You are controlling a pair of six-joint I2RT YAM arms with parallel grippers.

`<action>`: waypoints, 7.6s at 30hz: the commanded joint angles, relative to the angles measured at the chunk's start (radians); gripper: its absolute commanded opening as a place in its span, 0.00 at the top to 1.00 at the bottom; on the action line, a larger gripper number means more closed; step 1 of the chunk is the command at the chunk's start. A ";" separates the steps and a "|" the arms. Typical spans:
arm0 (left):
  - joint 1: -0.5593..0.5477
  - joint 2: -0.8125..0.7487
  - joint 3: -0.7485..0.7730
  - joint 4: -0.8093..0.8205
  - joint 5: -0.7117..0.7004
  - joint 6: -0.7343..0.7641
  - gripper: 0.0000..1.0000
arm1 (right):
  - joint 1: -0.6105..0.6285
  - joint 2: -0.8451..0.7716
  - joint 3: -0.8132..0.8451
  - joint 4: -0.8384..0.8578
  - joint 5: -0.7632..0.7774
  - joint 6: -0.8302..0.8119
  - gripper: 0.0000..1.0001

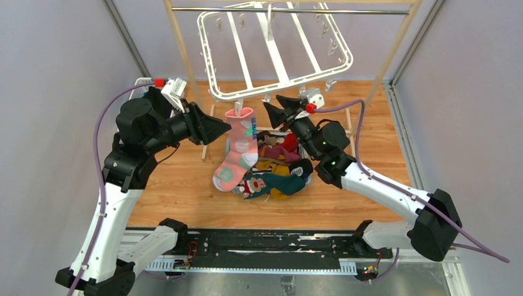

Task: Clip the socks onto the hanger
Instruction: Open the clamp at the hanger, then pick up the sock from the bin.

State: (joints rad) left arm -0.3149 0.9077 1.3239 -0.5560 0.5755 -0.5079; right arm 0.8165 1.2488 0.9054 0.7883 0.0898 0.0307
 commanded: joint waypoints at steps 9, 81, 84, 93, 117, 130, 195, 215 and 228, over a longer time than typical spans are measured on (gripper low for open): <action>-0.001 -0.001 0.027 0.000 0.006 0.007 0.51 | 0.092 0.046 0.061 0.101 0.062 -0.152 0.57; -0.001 -0.005 0.119 0.125 0.151 -0.151 0.40 | 0.377 0.126 0.355 -0.379 0.490 -0.110 1.00; -0.001 -0.018 0.100 0.077 0.146 -0.118 0.40 | 0.389 0.171 0.413 -0.415 0.618 -0.139 1.00; -0.001 -0.090 -0.111 0.006 0.045 0.059 0.43 | 0.389 0.160 0.387 -0.413 0.481 -0.101 1.00; -0.003 0.057 -0.012 0.328 0.013 -0.141 0.33 | 0.388 0.142 0.341 -0.400 0.341 -0.037 1.00; -0.054 0.121 0.049 0.245 -0.037 0.016 0.33 | 0.388 0.144 0.354 -0.414 0.358 -0.007 1.00; -0.056 0.125 0.027 0.290 -0.213 -0.031 0.52 | 0.387 0.210 0.404 -0.450 0.325 0.081 1.00; -0.056 0.126 0.065 0.188 -0.202 -0.046 0.89 | 0.384 -0.045 0.121 -0.418 0.315 0.015 0.42; -0.056 0.137 0.094 0.112 -0.189 -0.063 0.89 | 0.288 -0.333 -0.121 -1.024 0.340 0.293 0.42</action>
State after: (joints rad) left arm -0.3744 1.0393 1.3945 -0.4004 0.3843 -0.5640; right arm 1.1496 0.9726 0.8352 0.0391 0.4351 0.1776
